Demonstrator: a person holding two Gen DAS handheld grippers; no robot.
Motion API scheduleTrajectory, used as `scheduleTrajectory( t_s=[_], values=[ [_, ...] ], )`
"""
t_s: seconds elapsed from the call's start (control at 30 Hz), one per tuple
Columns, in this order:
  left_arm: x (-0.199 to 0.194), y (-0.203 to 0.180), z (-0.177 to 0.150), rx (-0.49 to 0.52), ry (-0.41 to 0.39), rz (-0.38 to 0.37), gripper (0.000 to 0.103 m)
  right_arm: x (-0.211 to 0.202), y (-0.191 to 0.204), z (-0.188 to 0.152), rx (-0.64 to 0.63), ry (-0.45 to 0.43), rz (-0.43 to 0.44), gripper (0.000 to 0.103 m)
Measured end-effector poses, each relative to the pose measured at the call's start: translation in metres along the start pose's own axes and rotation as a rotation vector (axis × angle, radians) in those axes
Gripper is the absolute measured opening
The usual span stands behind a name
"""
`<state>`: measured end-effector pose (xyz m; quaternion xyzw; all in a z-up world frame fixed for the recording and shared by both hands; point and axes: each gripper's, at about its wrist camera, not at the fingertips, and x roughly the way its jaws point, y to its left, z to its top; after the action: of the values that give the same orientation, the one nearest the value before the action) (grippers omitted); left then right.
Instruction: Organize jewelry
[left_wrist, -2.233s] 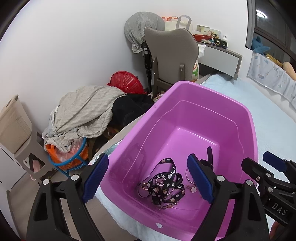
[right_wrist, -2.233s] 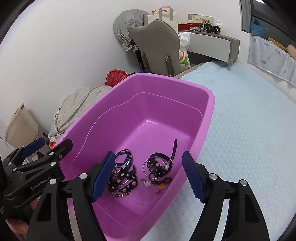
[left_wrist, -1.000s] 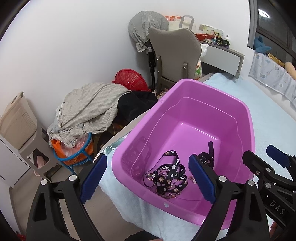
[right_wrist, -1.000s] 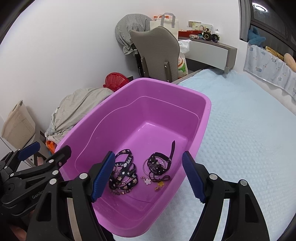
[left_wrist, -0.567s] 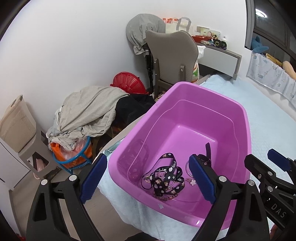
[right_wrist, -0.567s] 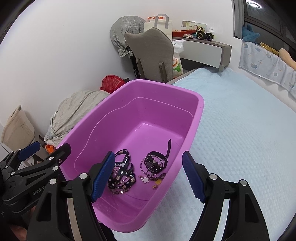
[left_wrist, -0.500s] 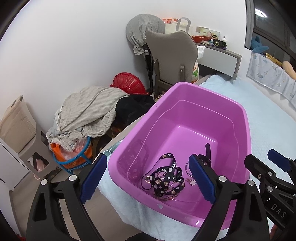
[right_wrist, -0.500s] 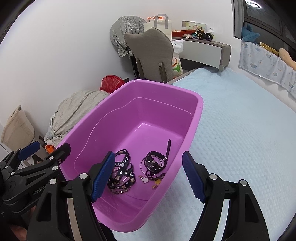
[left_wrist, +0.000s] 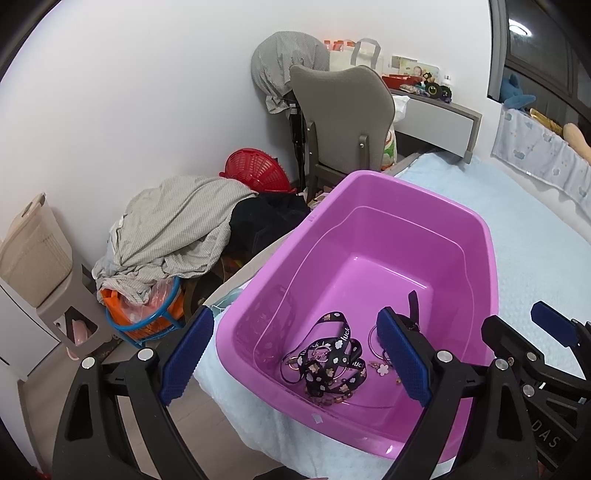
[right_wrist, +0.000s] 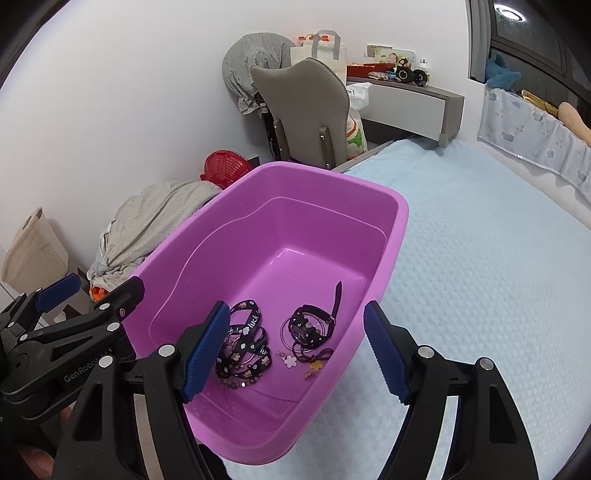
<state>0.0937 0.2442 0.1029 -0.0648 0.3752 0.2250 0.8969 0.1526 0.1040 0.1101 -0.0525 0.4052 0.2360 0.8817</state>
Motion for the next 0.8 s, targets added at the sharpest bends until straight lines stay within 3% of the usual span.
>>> scheduleTrajectory(
  t_s=[0.8],
  values=[
    [0.001,-0.001,0.015,0.000,-0.003,-0.027,0.088,-0.006,0.001,0.010,-0.013,-0.012,-0.011,0.072]
  ],
)
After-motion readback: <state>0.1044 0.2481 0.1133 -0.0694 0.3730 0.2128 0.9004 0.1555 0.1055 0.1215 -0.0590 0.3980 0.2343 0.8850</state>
